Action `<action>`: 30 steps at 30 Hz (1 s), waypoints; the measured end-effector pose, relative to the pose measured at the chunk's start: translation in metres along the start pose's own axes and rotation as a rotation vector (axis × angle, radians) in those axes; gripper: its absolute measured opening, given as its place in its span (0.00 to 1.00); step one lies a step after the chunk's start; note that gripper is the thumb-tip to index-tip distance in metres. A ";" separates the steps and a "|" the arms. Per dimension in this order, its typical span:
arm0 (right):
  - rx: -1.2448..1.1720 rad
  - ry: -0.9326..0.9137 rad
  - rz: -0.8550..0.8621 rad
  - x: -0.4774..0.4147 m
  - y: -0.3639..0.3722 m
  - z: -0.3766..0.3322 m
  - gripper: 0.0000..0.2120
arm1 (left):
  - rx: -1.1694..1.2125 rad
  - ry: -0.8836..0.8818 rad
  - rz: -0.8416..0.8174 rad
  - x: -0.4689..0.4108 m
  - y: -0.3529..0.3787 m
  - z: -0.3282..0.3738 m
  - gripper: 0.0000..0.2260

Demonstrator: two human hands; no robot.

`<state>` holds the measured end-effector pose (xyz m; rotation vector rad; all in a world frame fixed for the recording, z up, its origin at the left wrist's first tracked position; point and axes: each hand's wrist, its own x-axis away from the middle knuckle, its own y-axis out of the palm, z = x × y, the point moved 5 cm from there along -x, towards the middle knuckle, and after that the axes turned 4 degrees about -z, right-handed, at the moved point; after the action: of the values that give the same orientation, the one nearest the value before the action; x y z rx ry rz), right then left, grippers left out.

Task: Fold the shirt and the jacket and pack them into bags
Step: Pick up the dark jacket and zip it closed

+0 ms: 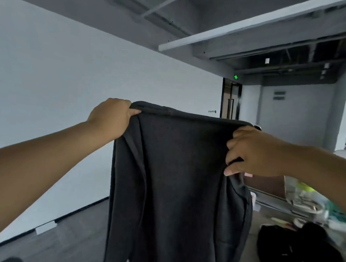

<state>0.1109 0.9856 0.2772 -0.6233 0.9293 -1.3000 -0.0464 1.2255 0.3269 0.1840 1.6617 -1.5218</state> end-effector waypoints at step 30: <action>0.252 -0.045 -0.149 0.044 0.360 0.217 0.14 | 0.116 -0.264 -0.540 -0.124 0.411 0.074 0.09</action>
<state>0.4853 0.9883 0.0802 -0.5299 0.6777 -1.5020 0.3208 1.3148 0.1092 -0.4224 1.4763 -1.9422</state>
